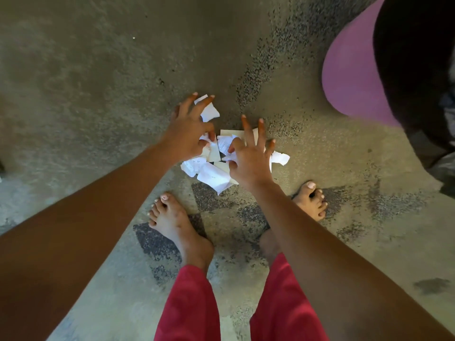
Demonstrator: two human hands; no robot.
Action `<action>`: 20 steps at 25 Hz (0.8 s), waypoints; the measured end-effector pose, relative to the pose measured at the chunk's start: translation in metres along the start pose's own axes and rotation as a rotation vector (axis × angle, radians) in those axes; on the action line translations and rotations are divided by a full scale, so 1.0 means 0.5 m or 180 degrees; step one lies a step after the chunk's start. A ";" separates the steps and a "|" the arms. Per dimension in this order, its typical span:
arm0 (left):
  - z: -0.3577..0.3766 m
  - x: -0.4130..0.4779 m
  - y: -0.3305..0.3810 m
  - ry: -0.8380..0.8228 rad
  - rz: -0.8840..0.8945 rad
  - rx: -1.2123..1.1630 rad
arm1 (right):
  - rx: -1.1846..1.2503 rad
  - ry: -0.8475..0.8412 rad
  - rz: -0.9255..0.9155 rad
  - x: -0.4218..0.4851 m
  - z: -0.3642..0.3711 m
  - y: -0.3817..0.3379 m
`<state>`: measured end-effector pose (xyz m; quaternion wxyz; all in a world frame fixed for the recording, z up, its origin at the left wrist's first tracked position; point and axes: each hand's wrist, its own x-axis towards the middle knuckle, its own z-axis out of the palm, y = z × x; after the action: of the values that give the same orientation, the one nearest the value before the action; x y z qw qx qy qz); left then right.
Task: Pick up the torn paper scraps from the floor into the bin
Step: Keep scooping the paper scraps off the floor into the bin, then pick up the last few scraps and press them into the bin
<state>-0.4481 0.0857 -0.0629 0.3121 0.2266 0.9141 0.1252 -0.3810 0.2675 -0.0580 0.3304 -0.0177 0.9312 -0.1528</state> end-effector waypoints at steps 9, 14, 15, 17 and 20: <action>0.044 -0.053 0.024 -0.0117 0.0160 0.0851 | -0.0660 -0.0284 -0.0129 -0.030 0.020 -0.023; 0.054 -0.051 0.036 0.0046 -0.0501 0.1181 | -0.0588 -0.0163 0.0353 -0.027 0.046 -0.060; 0.055 -0.048 0.041 0.0010 -0.0529 0.1154 | -0.0575 -0.0052 0.0441 -0.026 0.050 -0.065; 0.060 -0.048 0.056 -0.0070 -0.0585 0.1147 | -0.0558 0.0082 0.0536 -0.027 0.056 -0.070; 0.072 -0.061 0.076 -0.0152 -0.0735 0.1093 | -0.0579 0.0182 0.0591 -0.033 0.066 -0.076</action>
<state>-0.3915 0.1070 -0.0608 0.3028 0.1732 0.9342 -0.0744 -0.3504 0.2247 -0.0611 0.3135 0.0430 0.9479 -0.0369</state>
